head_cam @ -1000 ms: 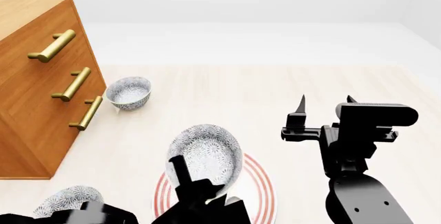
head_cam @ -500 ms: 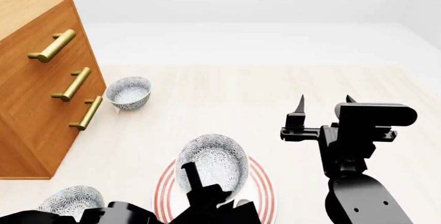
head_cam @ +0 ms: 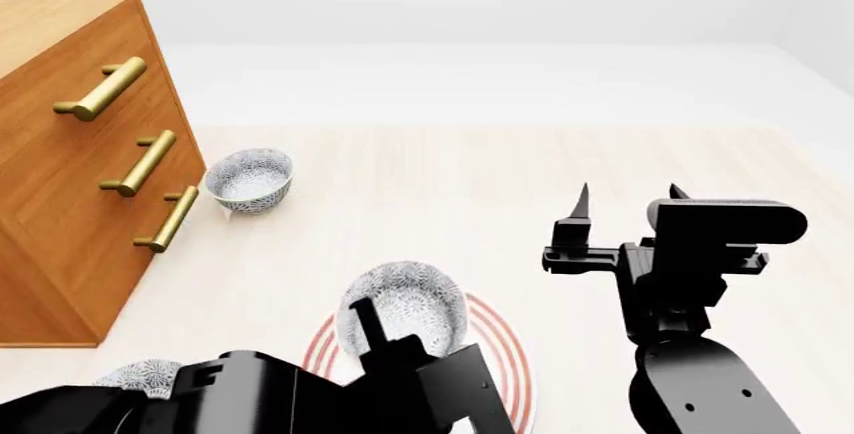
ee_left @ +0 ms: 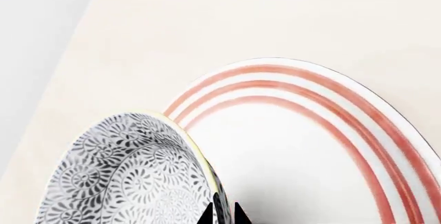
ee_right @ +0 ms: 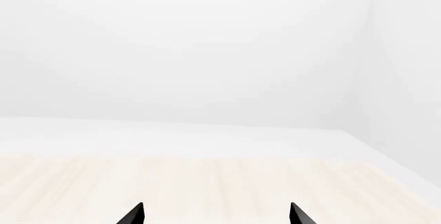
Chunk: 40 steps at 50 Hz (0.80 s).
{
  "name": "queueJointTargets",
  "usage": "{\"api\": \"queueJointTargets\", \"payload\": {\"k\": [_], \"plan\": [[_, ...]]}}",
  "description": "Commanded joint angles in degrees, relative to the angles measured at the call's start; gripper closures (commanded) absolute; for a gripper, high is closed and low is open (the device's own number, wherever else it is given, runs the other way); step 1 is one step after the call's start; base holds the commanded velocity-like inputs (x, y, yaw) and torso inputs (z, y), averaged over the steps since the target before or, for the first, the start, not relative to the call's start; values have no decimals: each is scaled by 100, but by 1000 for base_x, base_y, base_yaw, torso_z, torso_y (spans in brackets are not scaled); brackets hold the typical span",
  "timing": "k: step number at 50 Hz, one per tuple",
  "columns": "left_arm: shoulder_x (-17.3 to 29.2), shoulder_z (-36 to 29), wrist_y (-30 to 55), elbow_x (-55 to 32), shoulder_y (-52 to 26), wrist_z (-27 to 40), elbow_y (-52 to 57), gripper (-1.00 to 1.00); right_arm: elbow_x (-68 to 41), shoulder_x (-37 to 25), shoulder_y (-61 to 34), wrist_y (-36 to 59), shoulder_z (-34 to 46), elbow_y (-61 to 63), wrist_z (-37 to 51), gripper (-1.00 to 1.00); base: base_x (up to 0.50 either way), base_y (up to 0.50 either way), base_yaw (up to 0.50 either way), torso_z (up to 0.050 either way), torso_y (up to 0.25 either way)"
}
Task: Put the bowl in the middle on the plate.
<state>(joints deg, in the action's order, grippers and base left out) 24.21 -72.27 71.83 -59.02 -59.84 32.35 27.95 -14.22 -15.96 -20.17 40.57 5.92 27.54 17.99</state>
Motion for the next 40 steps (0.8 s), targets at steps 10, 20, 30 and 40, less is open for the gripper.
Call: {"api": "queueJointTargets", "payload": {"k": [10, 20, 30, 40], "plan": [[6, -143, -360, 272, -41, -520, -515, 100, -36, -27, -26, -11, 32, -29, 36, -100, 0, 0, 0, 0, 1], [7, -150, -386, 249, -53, -554, -536, 100, -45, -38, -35, -20, 61, -47, 53, -100, 0, 0, 0, 0, 0], [29, -78, -322, 85, -126, -614, -531, -100, -65, -53, -40, -8, 79, -42, 71, -100, 0, 0, 0, 0, 0], [70, -39, -259, -35, -160, -572, -419, -100, -80, -64, -44, 10, 103, -17, 91, -100, 0, 0, 0, 0, 0]]}}
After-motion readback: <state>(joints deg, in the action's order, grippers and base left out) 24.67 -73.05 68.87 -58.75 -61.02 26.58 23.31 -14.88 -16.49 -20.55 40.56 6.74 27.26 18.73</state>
